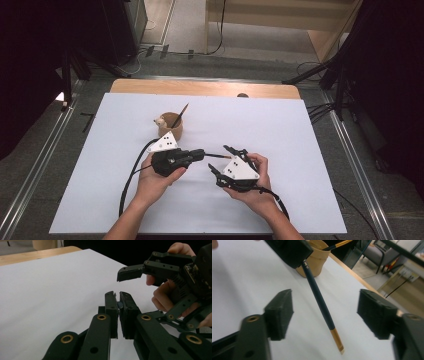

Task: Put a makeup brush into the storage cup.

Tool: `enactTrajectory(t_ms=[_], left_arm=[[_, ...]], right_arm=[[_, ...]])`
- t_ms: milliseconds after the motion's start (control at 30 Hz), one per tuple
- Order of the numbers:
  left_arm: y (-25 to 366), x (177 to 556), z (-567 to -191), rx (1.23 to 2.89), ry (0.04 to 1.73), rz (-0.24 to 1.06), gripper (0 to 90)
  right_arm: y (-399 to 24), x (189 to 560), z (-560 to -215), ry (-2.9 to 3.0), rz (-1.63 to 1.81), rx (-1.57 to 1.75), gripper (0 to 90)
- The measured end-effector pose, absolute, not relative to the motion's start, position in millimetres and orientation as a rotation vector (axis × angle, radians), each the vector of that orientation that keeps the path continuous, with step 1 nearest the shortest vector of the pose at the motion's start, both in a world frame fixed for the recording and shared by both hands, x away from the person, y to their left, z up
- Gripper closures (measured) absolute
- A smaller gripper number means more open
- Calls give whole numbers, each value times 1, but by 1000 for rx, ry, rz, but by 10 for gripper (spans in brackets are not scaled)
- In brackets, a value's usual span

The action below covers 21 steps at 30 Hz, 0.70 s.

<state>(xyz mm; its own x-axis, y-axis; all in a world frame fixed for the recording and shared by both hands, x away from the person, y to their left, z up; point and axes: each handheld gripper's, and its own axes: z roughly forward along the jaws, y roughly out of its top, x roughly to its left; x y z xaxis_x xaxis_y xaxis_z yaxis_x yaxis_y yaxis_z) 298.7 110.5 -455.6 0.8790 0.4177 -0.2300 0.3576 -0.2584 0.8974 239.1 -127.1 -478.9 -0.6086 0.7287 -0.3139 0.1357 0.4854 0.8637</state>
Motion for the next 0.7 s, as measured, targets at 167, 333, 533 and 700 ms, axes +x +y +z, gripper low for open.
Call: enactTrajectory(t_ms=[167, 333, 533, 700], left_arm=[[112, 299, -455, 1858, 576, 90, 868], [113, 298, -454, 1854, 567, 120, 868], [112, 296, -453, 1838, 568, 144, 868], [112, 292, -457, 1800, 582, 201, 869]], right_arm=[[-132, 241, -475, 2017, 1238, 873, 148], [-135, 242, -472, 2018, 1362, 974, 38], [-140, 245, -470, 1990, 1470, 1108, 0], [-141, 244, -466, 1942, 1531, 1236, 0]])
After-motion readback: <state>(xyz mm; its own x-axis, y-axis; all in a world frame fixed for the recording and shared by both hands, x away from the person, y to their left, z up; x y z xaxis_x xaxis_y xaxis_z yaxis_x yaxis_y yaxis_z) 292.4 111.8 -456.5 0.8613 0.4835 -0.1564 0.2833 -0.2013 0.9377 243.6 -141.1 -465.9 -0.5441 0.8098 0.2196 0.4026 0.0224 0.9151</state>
